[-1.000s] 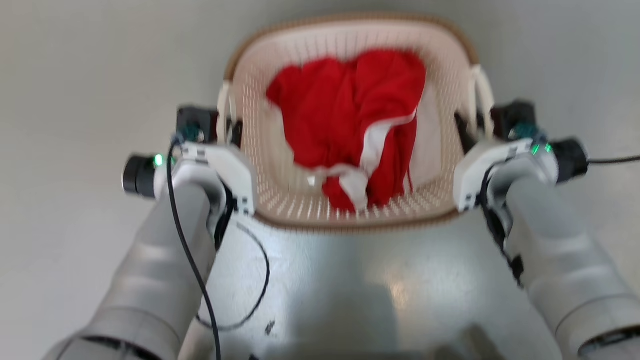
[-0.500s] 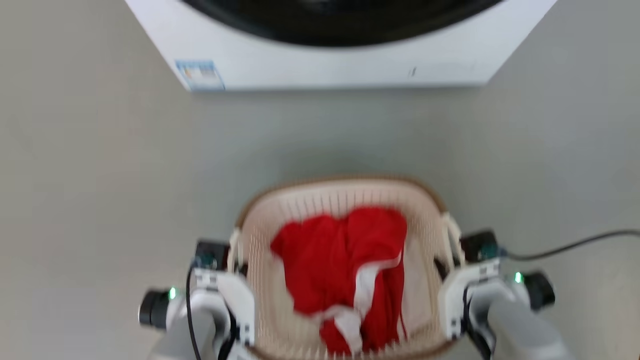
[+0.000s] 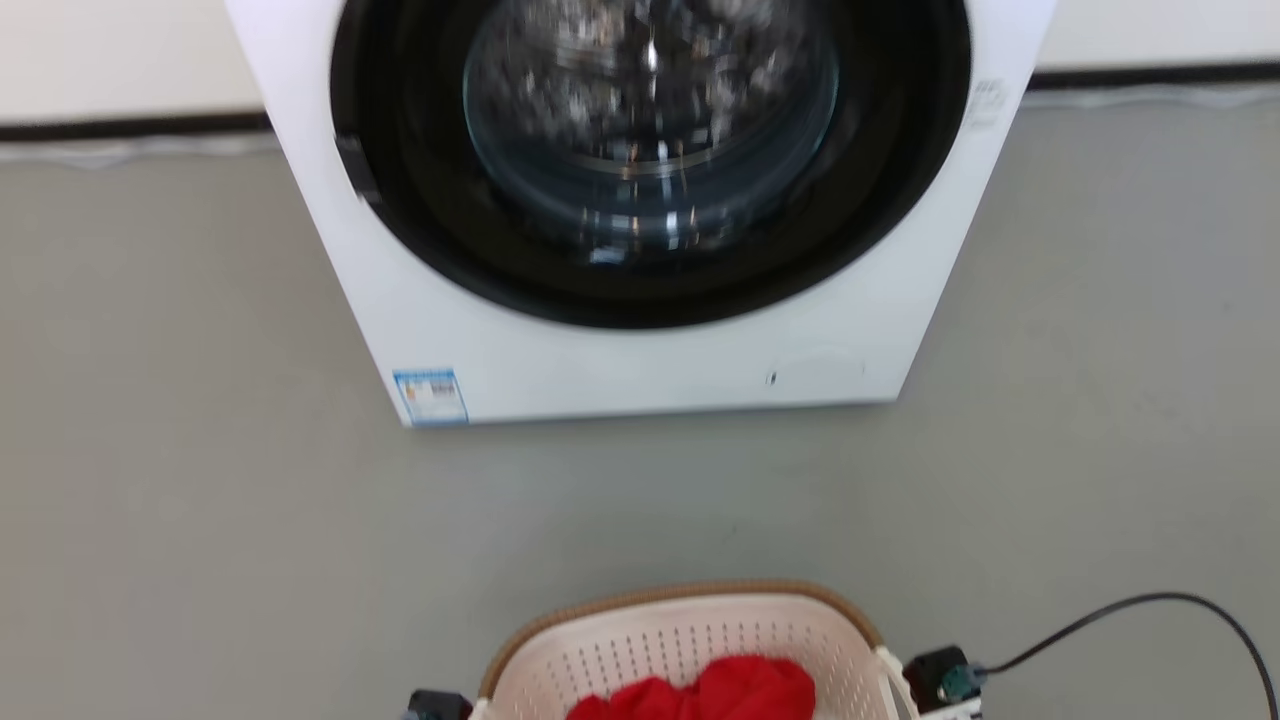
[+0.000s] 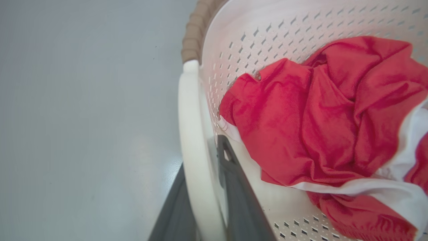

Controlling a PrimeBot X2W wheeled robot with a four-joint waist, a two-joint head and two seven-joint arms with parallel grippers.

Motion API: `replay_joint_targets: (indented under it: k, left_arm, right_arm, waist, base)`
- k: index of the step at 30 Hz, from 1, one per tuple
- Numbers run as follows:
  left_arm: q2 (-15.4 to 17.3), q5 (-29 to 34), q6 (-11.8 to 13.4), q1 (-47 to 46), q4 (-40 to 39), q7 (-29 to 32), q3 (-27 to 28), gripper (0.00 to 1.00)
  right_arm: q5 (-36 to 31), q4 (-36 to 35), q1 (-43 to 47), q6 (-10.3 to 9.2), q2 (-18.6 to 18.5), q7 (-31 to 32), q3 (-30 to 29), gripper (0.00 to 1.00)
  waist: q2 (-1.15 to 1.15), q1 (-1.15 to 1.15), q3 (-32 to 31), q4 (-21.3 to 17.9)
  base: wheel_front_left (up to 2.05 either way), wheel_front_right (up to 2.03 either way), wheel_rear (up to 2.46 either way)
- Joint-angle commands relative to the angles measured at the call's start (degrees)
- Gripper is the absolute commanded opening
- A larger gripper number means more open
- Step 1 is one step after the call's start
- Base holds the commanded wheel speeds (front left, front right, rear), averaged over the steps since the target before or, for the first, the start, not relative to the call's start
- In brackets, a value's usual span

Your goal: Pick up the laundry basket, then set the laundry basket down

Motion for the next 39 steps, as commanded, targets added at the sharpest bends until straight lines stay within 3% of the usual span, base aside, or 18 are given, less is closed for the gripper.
replay_joint_targets:
  k: [1, 15, 39]
  left_arm:
    - [0.88, -0.65, 0.16, -0.58, -2.12, -0.28, -0.16, 0.0]
    - [0.88, -4.53, 1.79, 0.77, -3.75, 1.02, -5.44, 0.0]
    - [0.88, -10.07, 2.8, -0.99, -2.58, -0.5, -10.19, 0.0]
  right_arm:
    - [0.01, -1.4, 0.83, 1.0, 0.4, 0.46, 2.38, 0.0]
    - [2.69, -2.46, 2.25, 1.0, 0.4, 2.36, 5.37, 0.0]
    - [5.68, -1.41, 0.69, 1.0, 0.4, 0.92, 7.16, 0.0]
  waist:
    - [0.0, 0.0, -4.13, -0.79]
    - [0.0, 0.0, -7.26, -1.63]
    - [0.0, 0.0, -6.74, -1.17]
  base:
    - [0.0, 0.0, 0.0]
    - [0.0, 0.0, 0.0]
    - [0.0, 0.0, 0.0]
